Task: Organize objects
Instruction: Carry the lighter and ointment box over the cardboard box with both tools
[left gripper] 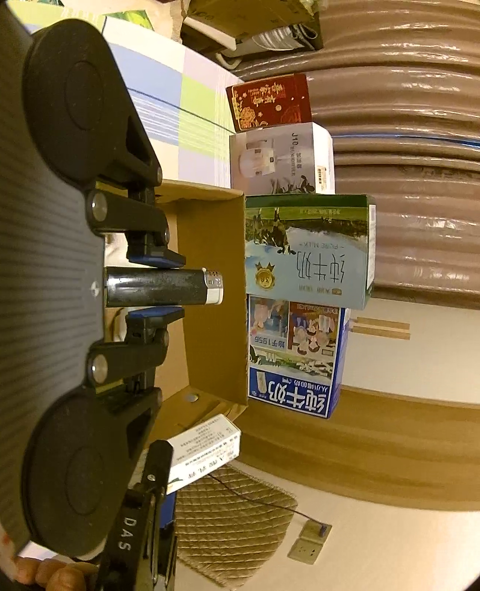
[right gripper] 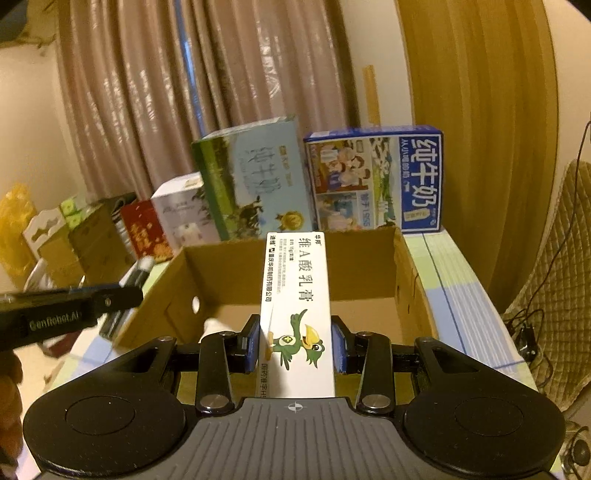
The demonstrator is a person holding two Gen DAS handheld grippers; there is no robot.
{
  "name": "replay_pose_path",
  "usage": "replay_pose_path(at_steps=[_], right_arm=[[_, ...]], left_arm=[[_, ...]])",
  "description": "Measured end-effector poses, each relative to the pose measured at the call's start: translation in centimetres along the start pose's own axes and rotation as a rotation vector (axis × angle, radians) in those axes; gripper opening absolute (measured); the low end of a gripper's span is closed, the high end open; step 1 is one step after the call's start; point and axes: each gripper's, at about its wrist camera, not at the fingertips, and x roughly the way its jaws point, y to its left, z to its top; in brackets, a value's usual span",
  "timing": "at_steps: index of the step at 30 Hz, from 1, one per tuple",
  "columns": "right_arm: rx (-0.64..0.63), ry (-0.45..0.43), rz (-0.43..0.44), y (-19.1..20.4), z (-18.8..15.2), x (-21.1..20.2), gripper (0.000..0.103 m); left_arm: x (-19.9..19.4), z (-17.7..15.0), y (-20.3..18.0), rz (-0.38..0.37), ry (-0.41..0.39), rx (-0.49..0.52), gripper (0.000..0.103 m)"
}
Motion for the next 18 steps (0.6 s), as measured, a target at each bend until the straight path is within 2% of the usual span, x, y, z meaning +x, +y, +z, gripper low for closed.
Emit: replay_pose_path(at_steps=[9, 18], right_arm=[[0.024, -0.024, -0.023, -0.6, 3.4, 4.6, 0.035], [0.065, 0.018, -0.027, -1.8, 3.2, 7.1, 0.035]], left_arm=[[4.3, 1.4, 0.3, -0.017, 0.024, -0.037, 0.018], [7.2, 1.8, 0.5, -0.029, 0.05, -0.055, 0.018]])
